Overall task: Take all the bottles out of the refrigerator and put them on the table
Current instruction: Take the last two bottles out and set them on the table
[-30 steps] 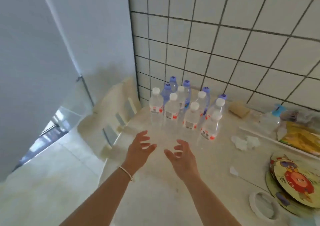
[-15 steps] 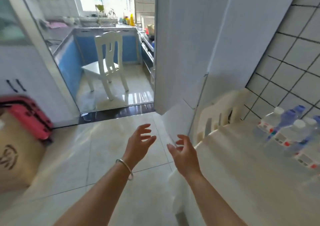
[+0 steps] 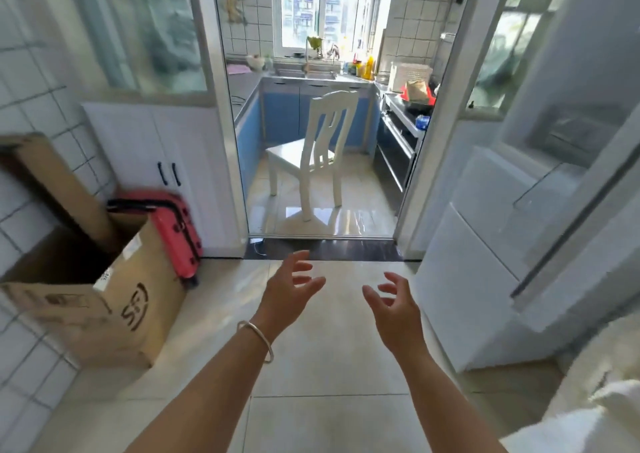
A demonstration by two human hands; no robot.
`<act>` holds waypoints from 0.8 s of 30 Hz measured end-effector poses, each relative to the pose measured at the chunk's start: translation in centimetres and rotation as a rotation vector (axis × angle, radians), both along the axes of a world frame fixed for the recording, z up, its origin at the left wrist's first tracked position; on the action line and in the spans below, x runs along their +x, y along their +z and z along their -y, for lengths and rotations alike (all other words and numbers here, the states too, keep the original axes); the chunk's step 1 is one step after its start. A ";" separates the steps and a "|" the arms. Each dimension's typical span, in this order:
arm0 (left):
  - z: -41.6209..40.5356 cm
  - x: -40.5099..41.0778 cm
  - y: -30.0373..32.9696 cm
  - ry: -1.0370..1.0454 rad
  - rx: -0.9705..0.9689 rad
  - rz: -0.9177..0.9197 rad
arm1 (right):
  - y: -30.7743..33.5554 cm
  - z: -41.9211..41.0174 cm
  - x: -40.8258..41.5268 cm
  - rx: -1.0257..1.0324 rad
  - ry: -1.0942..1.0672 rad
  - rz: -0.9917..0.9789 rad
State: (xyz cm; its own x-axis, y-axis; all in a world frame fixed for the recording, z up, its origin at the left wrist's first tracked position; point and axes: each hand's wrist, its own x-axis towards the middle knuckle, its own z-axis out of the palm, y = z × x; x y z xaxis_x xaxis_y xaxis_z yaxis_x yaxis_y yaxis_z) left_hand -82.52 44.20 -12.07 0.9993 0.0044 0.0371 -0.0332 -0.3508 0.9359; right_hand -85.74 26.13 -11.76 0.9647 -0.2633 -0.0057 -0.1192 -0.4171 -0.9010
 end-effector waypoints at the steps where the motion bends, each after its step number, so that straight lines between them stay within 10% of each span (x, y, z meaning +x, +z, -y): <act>1: -1.1 1.2 0.2 0.003 0.000 -0.006 | 0.1 -0.7 1.3 -0.002 -0.003 0.003; 24: 7.1 41.9 2.9 -0.201 -0.031 0.001 | 2.0 5.9 40.7 -0.005 -0.135 0.030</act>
State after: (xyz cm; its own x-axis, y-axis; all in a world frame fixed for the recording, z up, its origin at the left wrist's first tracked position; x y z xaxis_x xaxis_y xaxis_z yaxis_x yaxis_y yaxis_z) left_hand -40.59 37.09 -9.15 0.9802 -0.1940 0.0409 -0.1005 -0.3082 0.9460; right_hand -45.05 20.21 -9.79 0.9202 -0.3907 0.0247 -0.1472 -0.4037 -0.9030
